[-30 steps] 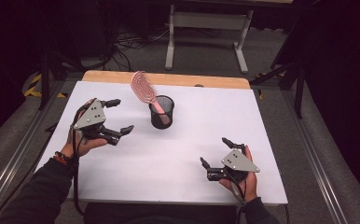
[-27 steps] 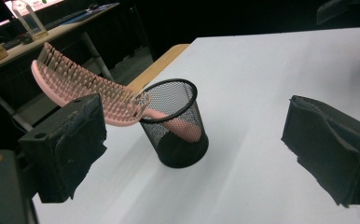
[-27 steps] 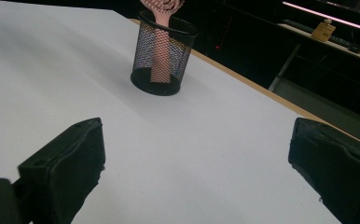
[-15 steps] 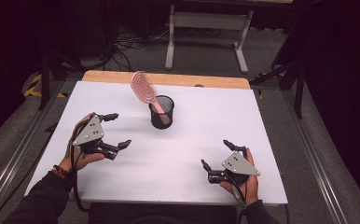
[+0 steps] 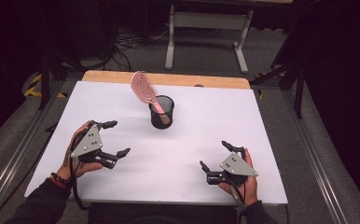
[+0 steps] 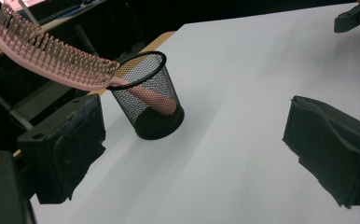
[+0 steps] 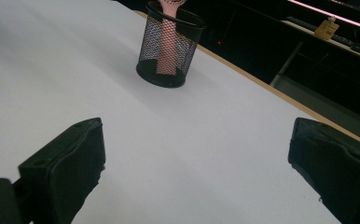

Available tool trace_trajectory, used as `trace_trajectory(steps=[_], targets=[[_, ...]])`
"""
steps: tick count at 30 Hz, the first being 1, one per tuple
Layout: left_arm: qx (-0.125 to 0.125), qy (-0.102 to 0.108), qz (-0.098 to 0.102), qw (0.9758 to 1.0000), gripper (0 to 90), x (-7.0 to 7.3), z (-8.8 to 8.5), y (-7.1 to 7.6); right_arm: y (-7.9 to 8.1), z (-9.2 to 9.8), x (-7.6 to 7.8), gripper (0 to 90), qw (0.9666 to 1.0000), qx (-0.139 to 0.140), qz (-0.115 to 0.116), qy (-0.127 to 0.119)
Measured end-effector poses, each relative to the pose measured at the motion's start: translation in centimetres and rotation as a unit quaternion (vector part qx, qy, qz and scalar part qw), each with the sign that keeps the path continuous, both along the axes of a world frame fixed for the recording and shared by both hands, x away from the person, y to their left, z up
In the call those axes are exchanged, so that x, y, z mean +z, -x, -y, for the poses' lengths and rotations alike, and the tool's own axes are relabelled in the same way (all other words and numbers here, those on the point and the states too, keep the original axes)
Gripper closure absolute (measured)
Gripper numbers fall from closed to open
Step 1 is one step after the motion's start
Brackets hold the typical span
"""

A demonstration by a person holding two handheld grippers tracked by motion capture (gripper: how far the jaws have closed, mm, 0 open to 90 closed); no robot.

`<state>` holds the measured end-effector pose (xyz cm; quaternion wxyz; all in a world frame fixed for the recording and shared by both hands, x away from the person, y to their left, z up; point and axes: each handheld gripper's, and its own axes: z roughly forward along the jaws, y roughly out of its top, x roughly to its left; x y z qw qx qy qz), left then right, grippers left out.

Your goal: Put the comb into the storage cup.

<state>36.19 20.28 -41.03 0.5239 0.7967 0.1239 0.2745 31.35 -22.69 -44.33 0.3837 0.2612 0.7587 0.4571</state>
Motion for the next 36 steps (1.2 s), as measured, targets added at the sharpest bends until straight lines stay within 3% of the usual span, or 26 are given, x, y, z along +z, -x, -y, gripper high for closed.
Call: trace_trajectory(steps=[22, 30, 36], targets=[[0.01, -0.005, 0.001, 0.9999, 6.4, -1.8, -1.8, 1.8, 0.1, -0.1, 0.0, 4.5, 1.0, 0.002, -0.001, -0.003], [0.045, -0.005, -0.005, 0.999, 6.4, -3.3, -3.5, 1.9, 0.0, 0.0, -0.1, 4.5, 1.0, 0.0, -0.002, -0.001], [0.053, -0.002, -0.018, 0.9984, 6.3, -4.2, -4.4, 2.3, 0.0, 0.0, -0.1, 4.5, 1.0, -0.001, -0.002, -0.003]])
